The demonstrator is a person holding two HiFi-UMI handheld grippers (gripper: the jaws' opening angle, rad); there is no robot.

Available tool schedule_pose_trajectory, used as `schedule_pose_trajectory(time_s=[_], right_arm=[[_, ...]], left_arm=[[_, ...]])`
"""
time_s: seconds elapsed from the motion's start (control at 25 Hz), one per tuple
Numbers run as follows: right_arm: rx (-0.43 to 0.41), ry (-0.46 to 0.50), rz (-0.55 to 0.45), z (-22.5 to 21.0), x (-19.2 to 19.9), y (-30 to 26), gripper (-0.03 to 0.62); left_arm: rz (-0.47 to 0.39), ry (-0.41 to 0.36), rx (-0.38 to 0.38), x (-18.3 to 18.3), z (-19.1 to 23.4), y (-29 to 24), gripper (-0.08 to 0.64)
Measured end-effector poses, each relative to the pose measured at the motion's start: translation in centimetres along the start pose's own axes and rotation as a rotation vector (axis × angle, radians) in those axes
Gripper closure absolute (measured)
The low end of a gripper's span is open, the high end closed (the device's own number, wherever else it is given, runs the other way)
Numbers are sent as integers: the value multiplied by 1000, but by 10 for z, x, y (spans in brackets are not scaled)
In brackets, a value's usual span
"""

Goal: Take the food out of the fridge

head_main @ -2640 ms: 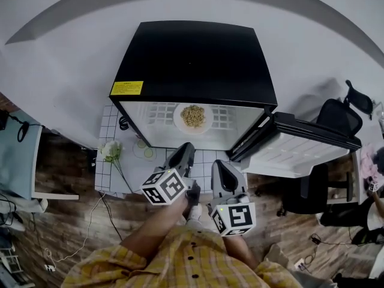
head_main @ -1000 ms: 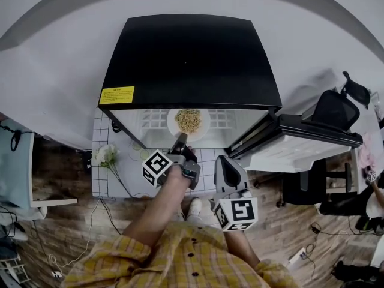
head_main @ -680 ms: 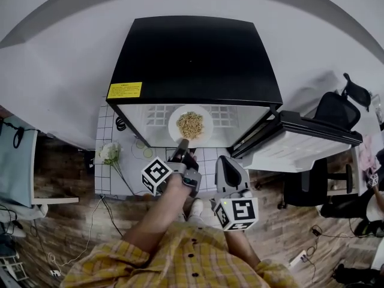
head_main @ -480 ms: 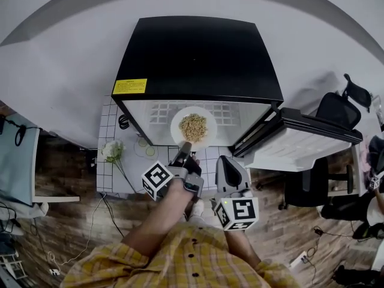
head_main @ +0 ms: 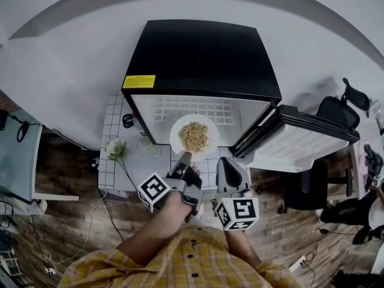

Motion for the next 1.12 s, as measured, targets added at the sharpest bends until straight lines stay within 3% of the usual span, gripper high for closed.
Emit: schedule_pose_trajectory(time_s=[0.64,1.12], right_arm=[[-11,11,8,22,3,11,585],[-6,9,-9,22,4,14,585]], left_arm=[[0,-6,2,5,-5,49,543],[-10,2,9,4,-1,57,543]])
Point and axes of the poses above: the fingertips, and each gripper's own axes: y backward along the fingers, z to its left, x out of its underside, the point moved 10 cm from there along y, backward along the fingers, and after that the axes turned 15 degrees about -x, right-handed, at the moved point
